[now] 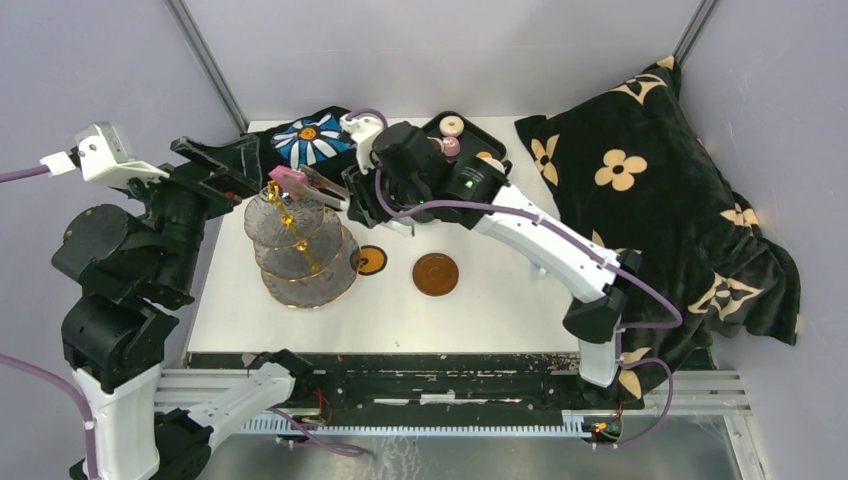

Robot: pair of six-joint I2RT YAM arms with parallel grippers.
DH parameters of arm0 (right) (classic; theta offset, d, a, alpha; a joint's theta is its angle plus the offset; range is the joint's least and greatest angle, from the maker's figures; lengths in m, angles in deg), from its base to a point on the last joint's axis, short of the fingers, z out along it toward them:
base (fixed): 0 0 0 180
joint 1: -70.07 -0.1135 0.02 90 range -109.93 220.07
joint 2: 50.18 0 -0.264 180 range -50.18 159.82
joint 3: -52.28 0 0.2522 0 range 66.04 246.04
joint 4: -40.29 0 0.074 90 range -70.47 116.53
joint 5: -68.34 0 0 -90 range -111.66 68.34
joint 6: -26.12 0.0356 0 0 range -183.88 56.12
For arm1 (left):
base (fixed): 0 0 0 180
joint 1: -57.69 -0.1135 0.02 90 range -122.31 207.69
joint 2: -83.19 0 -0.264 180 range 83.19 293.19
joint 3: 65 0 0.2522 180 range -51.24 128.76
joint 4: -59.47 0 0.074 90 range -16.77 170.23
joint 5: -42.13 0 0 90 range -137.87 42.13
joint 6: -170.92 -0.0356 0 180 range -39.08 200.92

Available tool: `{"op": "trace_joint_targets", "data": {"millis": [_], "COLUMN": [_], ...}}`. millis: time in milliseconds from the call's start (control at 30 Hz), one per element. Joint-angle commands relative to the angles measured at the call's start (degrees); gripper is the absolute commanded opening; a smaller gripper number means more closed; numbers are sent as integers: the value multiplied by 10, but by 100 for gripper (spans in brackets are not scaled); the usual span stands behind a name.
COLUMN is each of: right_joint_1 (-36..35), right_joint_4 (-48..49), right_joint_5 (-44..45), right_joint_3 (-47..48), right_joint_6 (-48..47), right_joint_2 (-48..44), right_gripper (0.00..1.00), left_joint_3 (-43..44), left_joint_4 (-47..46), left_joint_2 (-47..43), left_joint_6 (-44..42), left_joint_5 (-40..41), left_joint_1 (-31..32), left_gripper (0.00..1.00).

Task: Serve the afternoon tea

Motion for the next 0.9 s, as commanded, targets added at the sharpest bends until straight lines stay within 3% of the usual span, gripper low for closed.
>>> {"op": "trace_joint_targets", "data": {"millis": [0, 333, 633, 867], "right_joint_1": [-8, -9, -8, -9], "right_joint_4": [20, 14, 10, 20], "right_joint_5": [-25, -33, -28, -26], "right_joint_3": [78, 93, 98, 78], "right_joint_6": [7, 14, 15, 17], "right_joint_2": [30, 71, 76, 54], "right_gripper": [1, 2, 47, 58], "left_joint_3": [5, 9, 0, -6], "left_joint_4": [-28, -24, -30, -38], "left_joint_2": [15, 20, 19, 18], "left_joint_6": [-12, -18, -18, -20], "left_joint_5": [8, 4, -4, -1], "left_joint_1": [1, 2, 2, 2], "left_gripper": [99, 99, 99, 99]}}
